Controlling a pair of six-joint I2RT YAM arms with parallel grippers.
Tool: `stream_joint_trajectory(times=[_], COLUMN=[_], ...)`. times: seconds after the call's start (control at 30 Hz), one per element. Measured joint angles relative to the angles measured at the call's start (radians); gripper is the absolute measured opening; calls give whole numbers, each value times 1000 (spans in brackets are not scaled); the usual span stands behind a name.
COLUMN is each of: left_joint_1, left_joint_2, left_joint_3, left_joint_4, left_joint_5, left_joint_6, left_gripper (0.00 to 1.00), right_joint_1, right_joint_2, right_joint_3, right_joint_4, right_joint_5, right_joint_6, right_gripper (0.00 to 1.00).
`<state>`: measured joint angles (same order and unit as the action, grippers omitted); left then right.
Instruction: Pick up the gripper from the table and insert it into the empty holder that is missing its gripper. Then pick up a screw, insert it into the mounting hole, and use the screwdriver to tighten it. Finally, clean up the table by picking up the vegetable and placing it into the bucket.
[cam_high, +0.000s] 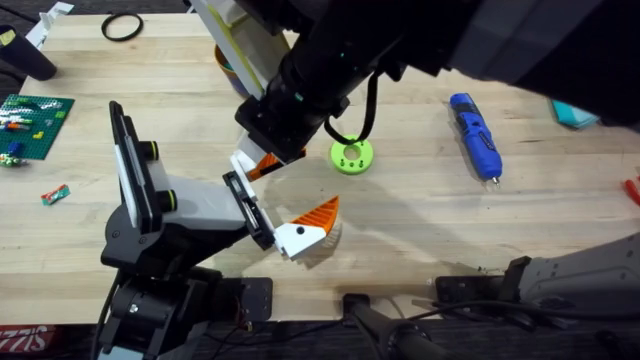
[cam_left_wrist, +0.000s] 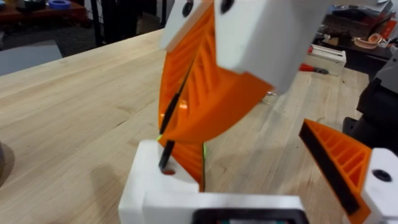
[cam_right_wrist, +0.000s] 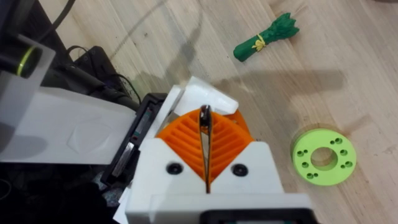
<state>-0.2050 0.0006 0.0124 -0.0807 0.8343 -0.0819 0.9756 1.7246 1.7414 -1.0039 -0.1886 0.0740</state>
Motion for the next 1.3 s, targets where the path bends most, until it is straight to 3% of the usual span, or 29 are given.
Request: stream_joint_trajectory(times=[1.3], left_joint_1=[0], left_joint_2=[0], left_joint_3=[0], left_joint_4=[1], left_joint_5=[0], left_joint_6=[-5], left_gripper=[982], right_joint_1=[0], right_joint_2=[-11], right_joint_3=[0], right_joint_4=[-29], right_joint_5=[0], right_joint_6=[-51], right_gripper=[4])
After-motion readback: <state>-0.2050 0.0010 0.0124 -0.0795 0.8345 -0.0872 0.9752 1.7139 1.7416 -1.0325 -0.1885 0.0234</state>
